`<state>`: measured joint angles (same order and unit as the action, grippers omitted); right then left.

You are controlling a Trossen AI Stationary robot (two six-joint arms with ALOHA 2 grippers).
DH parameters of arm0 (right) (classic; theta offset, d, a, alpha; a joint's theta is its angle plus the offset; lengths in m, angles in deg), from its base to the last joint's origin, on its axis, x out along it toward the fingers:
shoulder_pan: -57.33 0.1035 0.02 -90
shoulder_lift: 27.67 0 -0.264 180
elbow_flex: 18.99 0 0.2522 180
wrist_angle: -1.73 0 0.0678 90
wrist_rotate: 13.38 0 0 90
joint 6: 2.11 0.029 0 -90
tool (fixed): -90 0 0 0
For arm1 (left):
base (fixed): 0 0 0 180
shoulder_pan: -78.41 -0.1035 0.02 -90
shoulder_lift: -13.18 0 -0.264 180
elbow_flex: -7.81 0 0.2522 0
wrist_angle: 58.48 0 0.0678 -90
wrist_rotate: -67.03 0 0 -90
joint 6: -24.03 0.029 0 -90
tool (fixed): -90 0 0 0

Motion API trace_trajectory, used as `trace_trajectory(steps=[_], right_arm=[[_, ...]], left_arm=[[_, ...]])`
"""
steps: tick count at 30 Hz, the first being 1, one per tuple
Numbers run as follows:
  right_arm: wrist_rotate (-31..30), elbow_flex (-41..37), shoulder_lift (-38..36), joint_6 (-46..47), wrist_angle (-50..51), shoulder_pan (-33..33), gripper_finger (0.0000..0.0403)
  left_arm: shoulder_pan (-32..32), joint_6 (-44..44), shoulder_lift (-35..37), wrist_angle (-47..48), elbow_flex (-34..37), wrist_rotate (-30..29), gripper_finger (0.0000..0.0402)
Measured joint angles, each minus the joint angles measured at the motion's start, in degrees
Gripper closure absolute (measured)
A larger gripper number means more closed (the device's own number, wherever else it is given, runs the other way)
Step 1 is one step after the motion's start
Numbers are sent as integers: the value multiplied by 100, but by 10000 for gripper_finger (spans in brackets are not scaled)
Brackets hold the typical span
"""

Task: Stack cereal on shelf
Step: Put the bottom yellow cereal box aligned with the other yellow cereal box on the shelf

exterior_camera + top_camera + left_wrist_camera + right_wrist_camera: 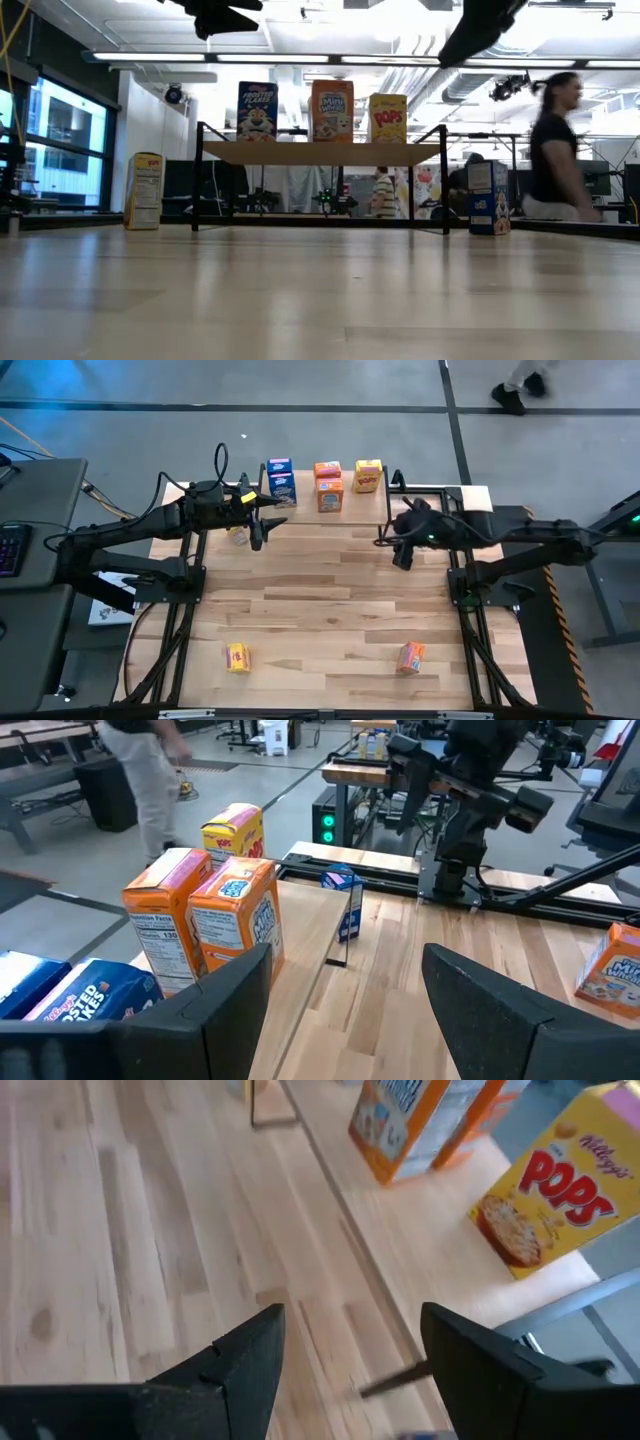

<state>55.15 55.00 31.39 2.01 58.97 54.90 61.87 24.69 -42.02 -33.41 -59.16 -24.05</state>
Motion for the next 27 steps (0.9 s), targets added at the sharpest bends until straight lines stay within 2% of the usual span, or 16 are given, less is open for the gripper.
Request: trace_trajectory(steps=[6,10,17,21,27], right_arm=[[8,-1306,-1032,-390,-1643,132,175],[53,-2087,-1641,-751,-2330,207,175],[251,-3454,-2737,-700,-3644,411,175],[251,-4075,-3280,-653,-4113,517,175],[250,-4732,-3864,-271,-4170,688,175]], left_arm=[[0,-1,0,0,0,-2,151],[0,1,0,0,0,-2,151],[0,1,-1,1,0,-1,151],[0,1,-1,0,0,-2,151],[0,1,-2,0,0,0,151]])
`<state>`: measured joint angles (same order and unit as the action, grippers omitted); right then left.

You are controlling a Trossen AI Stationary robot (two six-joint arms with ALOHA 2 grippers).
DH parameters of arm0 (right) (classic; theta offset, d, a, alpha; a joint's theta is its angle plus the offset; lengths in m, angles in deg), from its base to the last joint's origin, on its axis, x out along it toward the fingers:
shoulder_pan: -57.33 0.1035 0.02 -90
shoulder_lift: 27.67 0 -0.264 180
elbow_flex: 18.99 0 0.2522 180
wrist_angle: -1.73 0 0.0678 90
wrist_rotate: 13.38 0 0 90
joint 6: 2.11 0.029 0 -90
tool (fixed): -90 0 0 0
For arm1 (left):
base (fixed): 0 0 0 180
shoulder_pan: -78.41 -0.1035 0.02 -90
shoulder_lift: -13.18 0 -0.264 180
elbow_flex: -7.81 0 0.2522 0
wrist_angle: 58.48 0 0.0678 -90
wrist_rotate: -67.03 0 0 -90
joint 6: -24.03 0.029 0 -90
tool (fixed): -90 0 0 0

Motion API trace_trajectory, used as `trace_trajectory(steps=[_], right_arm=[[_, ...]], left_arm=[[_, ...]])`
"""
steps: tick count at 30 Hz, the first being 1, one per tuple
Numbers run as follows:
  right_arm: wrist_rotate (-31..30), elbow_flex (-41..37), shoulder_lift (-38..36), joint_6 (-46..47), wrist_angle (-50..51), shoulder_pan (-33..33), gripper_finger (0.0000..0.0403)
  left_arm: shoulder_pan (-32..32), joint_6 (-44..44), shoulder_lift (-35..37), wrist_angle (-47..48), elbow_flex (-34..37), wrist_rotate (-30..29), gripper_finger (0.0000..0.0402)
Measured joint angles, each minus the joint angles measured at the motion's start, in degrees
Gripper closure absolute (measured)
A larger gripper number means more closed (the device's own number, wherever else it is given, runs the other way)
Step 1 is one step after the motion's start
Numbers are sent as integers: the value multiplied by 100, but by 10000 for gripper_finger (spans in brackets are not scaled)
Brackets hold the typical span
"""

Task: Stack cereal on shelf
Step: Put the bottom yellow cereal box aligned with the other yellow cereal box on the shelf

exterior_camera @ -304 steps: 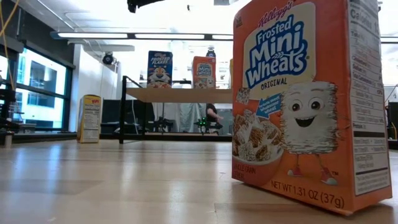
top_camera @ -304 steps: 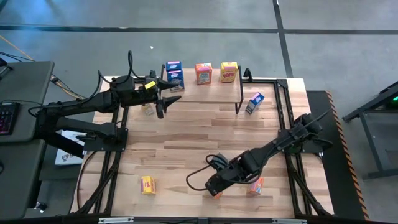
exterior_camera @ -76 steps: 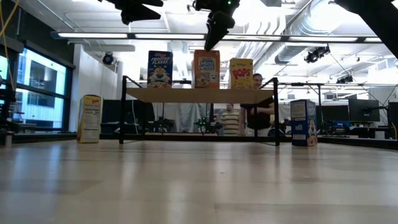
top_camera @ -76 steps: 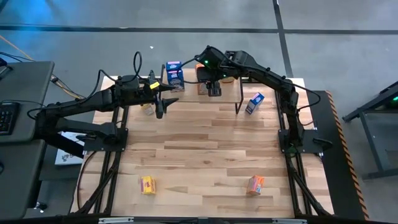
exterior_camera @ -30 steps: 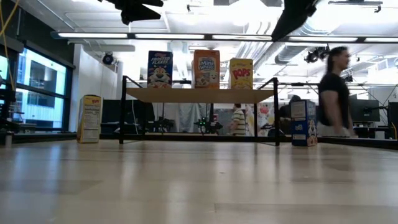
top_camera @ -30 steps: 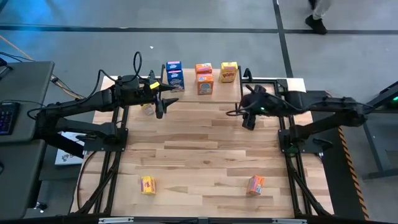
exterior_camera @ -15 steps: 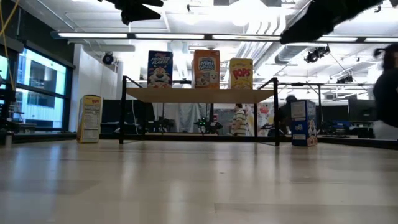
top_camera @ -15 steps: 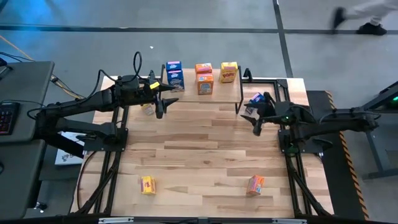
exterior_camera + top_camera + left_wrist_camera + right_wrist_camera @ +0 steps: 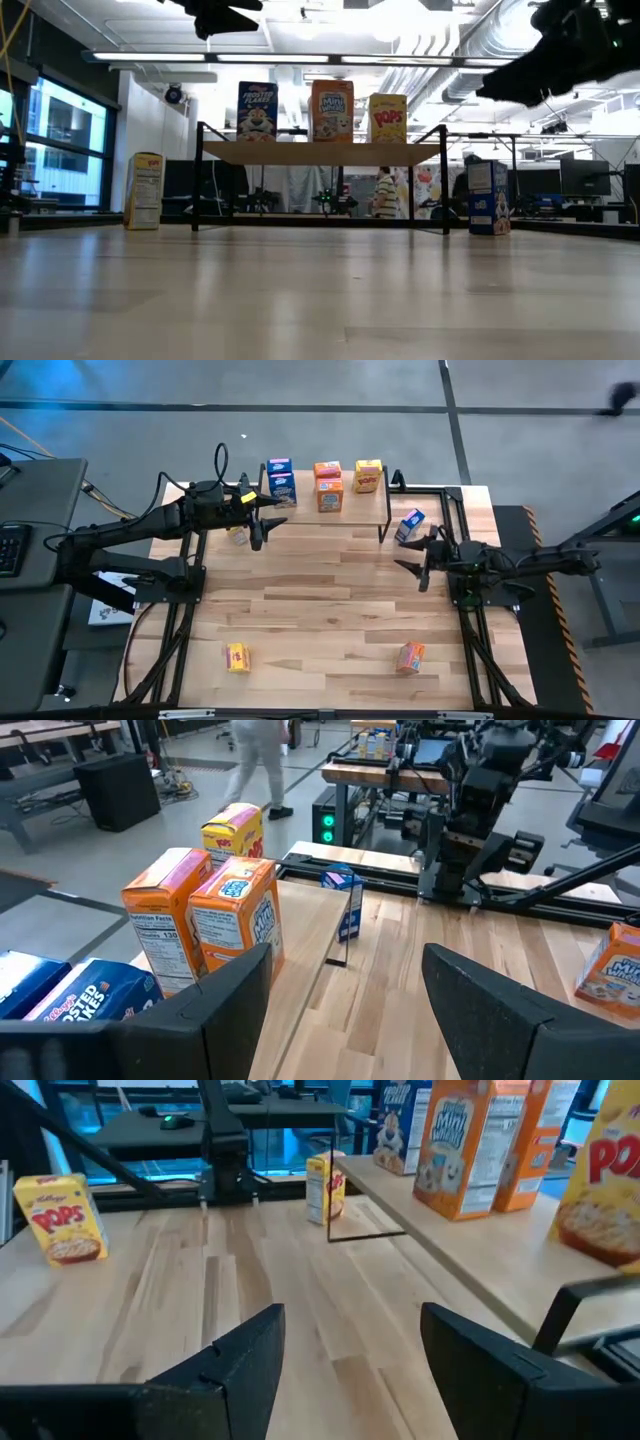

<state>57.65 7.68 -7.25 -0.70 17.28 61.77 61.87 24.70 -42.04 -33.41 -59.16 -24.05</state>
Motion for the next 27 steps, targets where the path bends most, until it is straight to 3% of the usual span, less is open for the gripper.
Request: trace_trajectory(steps=[15,27], right_arm=[[54,-950,-727,128,-393,306,175],[342,-1203,-1077,141,-419,311,175]], left_arm=[[2,0,0,0,0,0,151],[2,0,1,2,0,-2,151]])
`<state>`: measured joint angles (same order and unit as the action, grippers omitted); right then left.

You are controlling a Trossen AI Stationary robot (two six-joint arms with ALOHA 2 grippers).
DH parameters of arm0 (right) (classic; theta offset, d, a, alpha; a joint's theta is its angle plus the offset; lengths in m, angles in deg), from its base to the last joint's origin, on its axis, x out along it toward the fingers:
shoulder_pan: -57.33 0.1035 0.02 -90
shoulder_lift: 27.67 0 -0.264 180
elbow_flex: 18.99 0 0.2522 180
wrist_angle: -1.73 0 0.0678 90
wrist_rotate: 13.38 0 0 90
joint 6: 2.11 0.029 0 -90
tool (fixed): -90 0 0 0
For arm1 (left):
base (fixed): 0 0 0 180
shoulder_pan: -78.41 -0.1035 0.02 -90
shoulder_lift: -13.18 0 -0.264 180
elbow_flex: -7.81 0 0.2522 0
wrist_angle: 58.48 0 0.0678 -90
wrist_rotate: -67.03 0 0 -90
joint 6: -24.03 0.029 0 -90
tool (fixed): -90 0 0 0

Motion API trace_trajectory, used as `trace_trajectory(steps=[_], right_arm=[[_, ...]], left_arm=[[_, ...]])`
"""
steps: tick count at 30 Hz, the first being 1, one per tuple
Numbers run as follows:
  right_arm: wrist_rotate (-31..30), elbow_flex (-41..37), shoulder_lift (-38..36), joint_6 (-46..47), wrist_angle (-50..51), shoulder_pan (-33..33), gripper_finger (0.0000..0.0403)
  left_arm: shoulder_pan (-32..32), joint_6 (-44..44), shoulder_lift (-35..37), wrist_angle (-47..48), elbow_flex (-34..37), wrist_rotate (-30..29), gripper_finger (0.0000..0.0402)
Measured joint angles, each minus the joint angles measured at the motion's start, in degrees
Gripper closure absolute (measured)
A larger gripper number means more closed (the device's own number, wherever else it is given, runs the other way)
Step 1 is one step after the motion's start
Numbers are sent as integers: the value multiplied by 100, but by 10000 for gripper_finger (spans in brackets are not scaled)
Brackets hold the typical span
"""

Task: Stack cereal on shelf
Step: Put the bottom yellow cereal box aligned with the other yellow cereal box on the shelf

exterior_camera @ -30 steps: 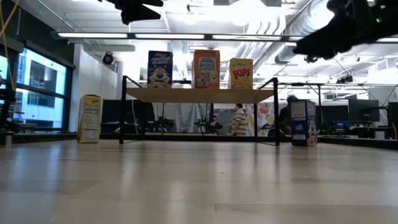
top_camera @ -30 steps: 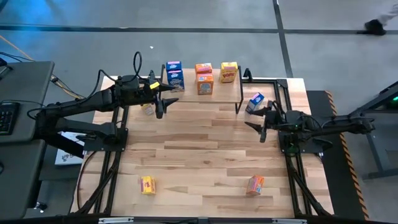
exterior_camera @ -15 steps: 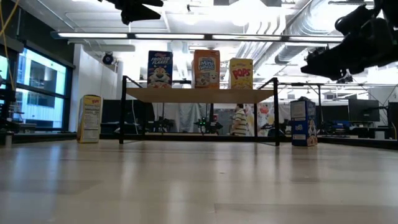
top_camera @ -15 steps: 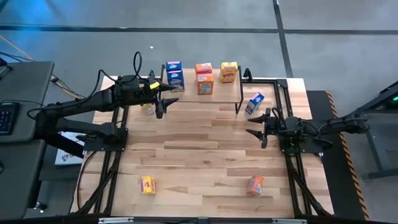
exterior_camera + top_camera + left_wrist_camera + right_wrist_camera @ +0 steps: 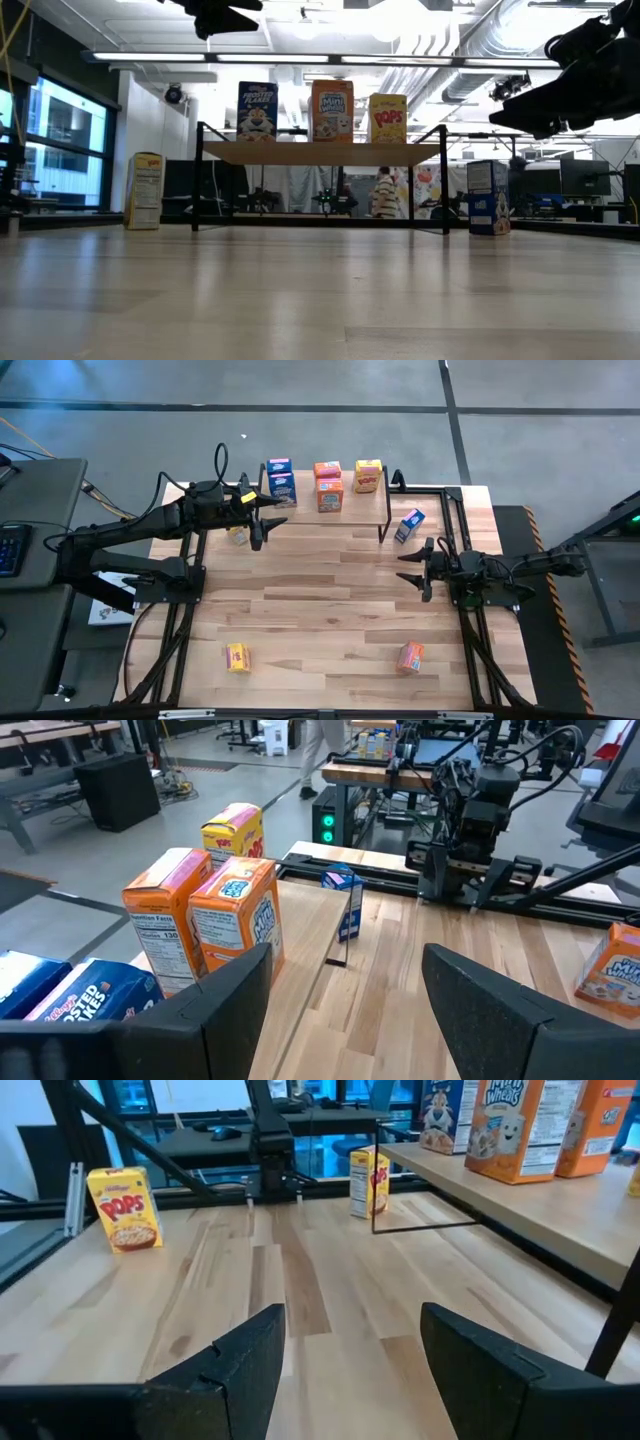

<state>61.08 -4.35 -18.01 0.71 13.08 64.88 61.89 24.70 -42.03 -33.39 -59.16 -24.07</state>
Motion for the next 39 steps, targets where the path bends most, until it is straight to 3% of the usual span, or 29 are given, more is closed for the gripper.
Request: trace_trajectory(steps=[25,32,35,39], right_arm=[[37,0,6,-23,16,0,175],[36,0,7,-25,17,0,175],[35,0,8,-25,19,0,175],[35,0,8,-25,19,0,175]], left_arm=[[0,-4,1,0,0,0,151],[2,-1025,1,415,0,34,151],[66,-1589,1,1104,0,-291,151],[329,-2321,-25,1909,0,-1307,151]])
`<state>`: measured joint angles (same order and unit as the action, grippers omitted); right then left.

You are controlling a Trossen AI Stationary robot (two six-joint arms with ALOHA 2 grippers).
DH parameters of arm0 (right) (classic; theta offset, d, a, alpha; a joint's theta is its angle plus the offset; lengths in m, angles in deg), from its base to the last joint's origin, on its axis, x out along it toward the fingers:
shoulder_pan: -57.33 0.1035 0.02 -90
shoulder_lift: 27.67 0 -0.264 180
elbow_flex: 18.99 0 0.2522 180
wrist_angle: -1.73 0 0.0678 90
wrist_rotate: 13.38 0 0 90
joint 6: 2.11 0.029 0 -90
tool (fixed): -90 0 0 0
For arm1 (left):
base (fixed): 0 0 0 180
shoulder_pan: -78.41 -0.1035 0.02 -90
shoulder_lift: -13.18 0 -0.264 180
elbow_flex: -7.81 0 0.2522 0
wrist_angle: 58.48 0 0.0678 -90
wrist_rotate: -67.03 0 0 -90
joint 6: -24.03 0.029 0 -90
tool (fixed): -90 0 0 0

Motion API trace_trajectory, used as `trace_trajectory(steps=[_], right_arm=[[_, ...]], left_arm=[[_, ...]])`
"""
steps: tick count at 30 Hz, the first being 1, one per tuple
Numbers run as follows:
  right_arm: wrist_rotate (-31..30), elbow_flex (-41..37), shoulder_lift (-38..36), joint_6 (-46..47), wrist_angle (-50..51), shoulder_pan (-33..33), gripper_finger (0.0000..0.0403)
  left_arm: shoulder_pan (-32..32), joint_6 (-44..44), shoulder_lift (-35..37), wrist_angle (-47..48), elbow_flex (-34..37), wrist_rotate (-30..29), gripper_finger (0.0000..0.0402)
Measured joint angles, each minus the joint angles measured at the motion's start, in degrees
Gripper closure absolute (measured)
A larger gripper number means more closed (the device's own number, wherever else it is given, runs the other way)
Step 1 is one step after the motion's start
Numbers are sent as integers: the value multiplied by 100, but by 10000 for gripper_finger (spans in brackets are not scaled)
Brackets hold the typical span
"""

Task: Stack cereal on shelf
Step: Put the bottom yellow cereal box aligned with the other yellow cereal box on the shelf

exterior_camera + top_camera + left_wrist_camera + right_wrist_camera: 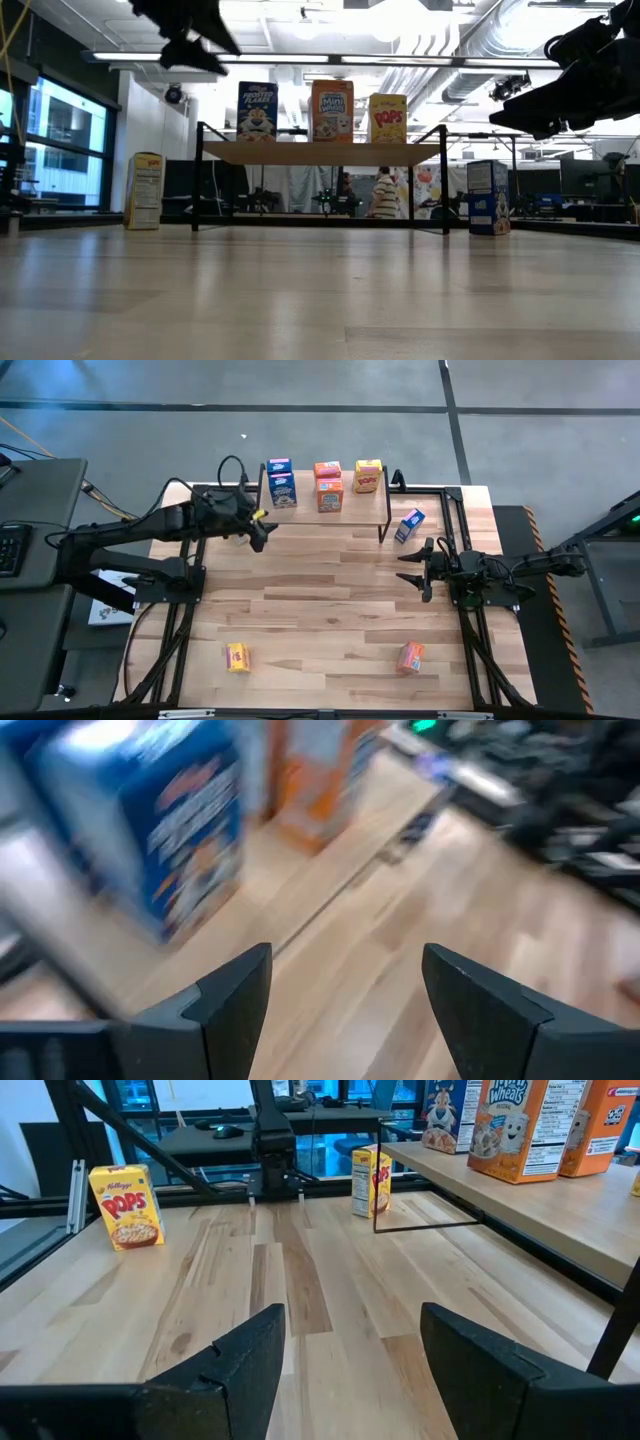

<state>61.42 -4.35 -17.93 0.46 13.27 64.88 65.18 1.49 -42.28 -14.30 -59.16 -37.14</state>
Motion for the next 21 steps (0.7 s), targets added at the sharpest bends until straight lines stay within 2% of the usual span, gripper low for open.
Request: trace_trajectory(steps=[3,9,16,21], right_arm=[[0,0,0,0,0,0,175],[-2,0,0,0,0,0,175],[-2,0,0,0,0,0,175],[-2,0,0,0,0,0,175]], left_arm=[[226,-700,0,436,0,-297,151],[632,-1955,-2,1495,-2,-320,151],[1385,-3760,-46,3084,-143,179,151],[2129,-4890,-242,3717,-525,363,151]])
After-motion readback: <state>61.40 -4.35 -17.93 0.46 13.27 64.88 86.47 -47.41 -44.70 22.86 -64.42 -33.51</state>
